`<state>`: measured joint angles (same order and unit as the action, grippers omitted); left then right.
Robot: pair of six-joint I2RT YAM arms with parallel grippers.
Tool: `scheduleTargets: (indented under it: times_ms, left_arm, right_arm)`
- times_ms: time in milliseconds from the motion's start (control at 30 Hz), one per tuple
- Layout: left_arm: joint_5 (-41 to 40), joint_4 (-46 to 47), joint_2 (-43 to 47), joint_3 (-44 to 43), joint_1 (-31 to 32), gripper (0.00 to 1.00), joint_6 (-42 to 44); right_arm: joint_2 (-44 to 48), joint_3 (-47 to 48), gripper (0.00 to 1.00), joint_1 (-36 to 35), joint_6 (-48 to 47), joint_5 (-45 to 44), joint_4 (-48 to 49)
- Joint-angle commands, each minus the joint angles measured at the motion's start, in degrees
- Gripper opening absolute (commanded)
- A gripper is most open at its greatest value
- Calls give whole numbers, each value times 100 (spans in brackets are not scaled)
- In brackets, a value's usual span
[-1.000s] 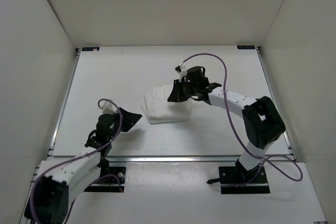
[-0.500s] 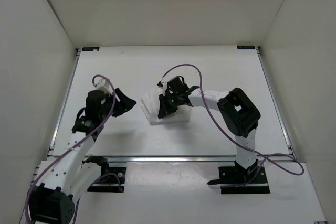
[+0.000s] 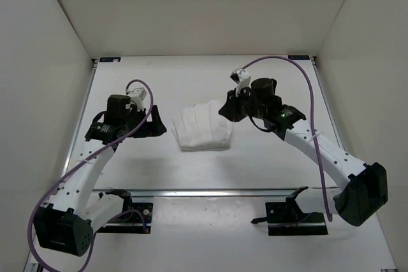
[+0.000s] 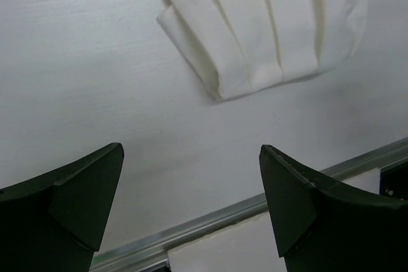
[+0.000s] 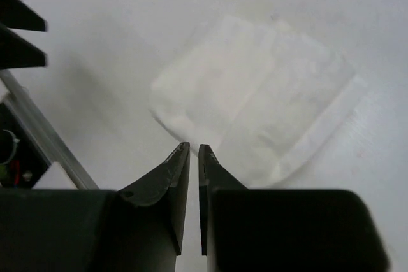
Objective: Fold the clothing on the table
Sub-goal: Fold the skirt
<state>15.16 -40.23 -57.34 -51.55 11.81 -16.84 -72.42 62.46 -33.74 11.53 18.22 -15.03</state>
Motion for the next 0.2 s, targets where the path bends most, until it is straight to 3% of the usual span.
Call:
scheduleTargets:
  times_ms: [0, 133, 167]
  left_arm:
    - [-241, -574, -23, -102, 40, 98, 445]
    - [-381, -661, -48, -22, -109, 99, 515]
    - [-469, -749, -75, -48, -127, 99, 550]
  right_arm:
    - [0, -619, 9, 358, -353, -240, -493]
    - [167, -840, 13, 447, -388, -240, -422]
    - [150, -840, 28, 395, -388, -275, -405]
